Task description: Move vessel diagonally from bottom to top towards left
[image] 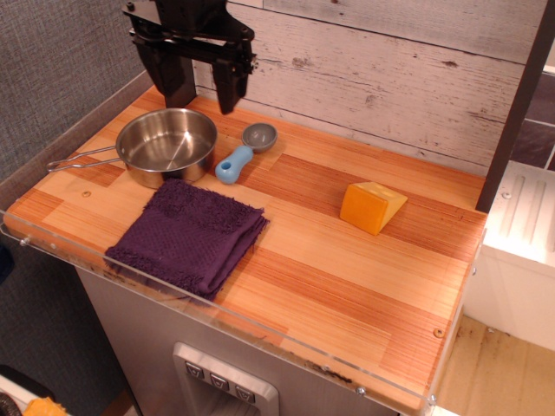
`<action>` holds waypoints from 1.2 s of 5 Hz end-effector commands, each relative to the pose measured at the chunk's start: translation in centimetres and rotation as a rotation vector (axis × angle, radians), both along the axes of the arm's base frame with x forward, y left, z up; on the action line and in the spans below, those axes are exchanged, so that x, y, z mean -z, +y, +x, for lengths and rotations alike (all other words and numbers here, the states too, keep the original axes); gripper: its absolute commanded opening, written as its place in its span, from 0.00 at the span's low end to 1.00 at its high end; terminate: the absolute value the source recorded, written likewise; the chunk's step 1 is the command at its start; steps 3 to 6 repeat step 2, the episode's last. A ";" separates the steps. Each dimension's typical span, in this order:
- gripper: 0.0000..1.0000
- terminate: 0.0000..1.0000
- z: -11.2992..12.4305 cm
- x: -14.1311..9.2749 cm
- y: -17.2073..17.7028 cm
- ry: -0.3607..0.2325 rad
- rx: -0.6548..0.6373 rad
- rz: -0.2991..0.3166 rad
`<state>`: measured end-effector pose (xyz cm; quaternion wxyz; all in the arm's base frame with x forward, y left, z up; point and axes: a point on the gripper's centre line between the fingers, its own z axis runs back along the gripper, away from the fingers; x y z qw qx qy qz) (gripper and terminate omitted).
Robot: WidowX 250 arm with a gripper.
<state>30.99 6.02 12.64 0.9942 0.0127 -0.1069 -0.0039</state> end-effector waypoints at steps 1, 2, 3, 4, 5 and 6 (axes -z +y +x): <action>1.00 0.00 -0.6 -0.5 0.2 0.015 0.044 0.030; 1.00 1.00 -0.6 -0.5 0.2 0.015 0.044 0.030; 1.00 1.00 -0.6 -0.5 0.2 0.015 0.044 0.030; 1.00 1.00 -0.6 -0.5 0.2 0.015 0.044 0.030; 1.00 1.00 -0.6 -0.5 0.2 0.015 0.044 0.030; 1.00 1.00 -0.6 -0.5 0.2 0.015 0.044 0.030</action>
